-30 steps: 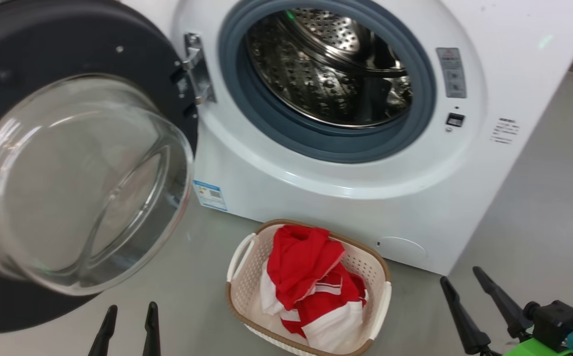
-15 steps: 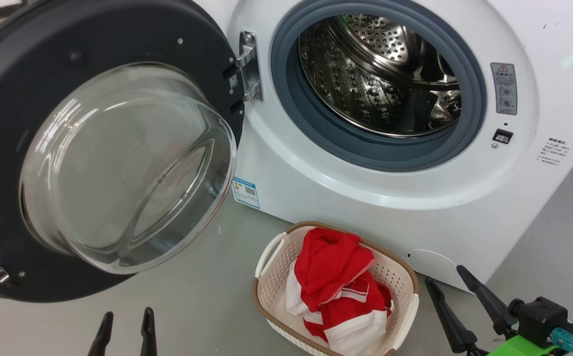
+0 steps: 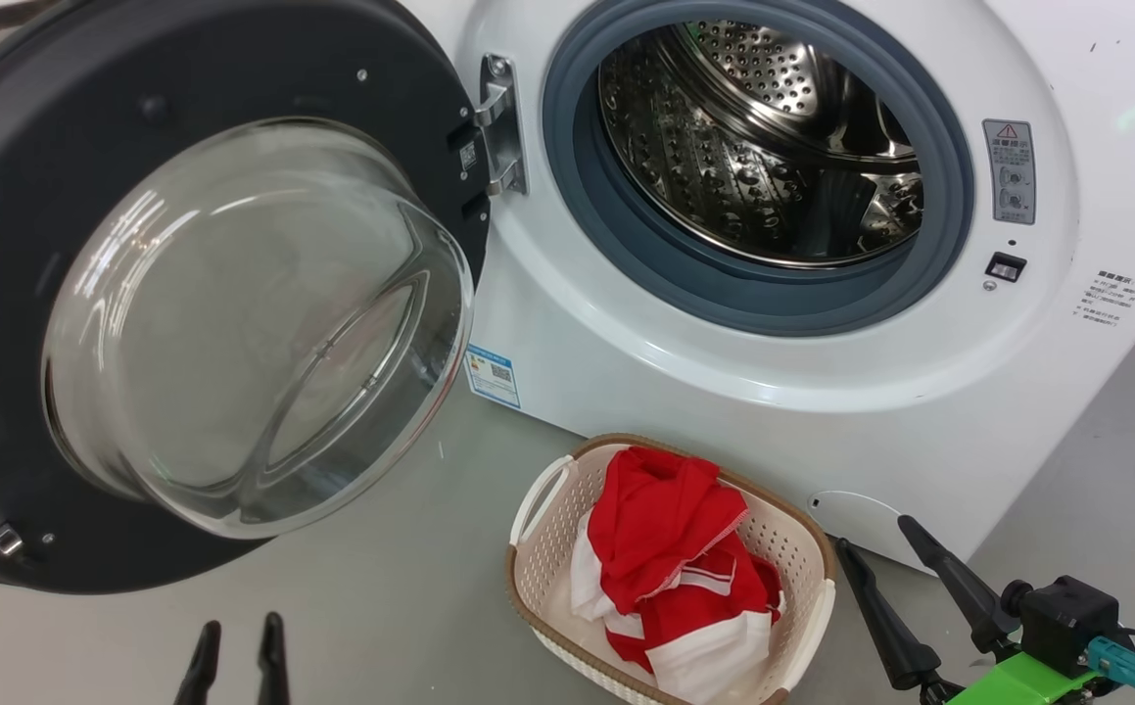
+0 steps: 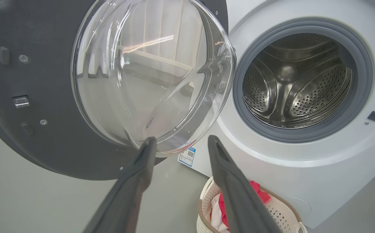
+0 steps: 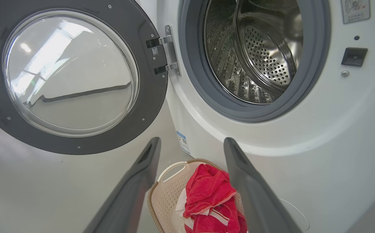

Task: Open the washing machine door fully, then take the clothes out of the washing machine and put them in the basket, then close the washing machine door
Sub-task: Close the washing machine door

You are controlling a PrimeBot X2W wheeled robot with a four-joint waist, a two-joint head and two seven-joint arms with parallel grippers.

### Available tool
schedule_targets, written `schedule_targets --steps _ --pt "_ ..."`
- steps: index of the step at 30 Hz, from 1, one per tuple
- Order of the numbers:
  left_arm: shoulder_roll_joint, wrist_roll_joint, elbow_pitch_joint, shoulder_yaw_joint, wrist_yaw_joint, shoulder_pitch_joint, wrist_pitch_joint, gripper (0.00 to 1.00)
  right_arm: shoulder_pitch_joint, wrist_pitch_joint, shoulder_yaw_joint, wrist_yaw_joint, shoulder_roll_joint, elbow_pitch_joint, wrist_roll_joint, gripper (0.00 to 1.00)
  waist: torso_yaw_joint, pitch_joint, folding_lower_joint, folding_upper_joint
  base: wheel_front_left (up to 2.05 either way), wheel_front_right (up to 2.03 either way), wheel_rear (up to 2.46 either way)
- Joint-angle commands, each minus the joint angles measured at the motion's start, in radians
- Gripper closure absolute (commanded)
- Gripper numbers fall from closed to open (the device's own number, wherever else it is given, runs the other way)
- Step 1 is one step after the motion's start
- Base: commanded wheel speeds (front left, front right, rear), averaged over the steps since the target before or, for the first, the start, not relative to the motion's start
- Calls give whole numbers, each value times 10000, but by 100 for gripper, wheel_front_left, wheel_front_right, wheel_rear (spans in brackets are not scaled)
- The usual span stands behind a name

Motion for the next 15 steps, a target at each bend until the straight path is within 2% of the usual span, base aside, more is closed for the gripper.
schedule_targets --steps 1,2,3,9,15 --pt "68 -117 -317 384 9 -227 -90 69 -298 -65 172 63 -202 -208 53 0 -9 -7 0 0 0 0 0" --pt "68 -189 -346 396 -19 -273 -90 92 -281 -65 154 63 -194 -212 51 0 -14 -10 0 0 0 0 0" --pt "68 -293 -395 420 -54 -332 -90 100 -262 -65 134 63 -184 -218 46 0 -19 -13 0 0 0 0 0" --pt "68 -1152 -1137 950 -338 -1039 -90 100 -136 -65 5 63 -134 -278 4 0 -33 34 0 0 0 0 0" --pt "99 -508 -1907 2355 -911 -2706 -90 100 -96 -65 -138 63 -139 -331 -49 0 -29 168 0 0 0 0 0"
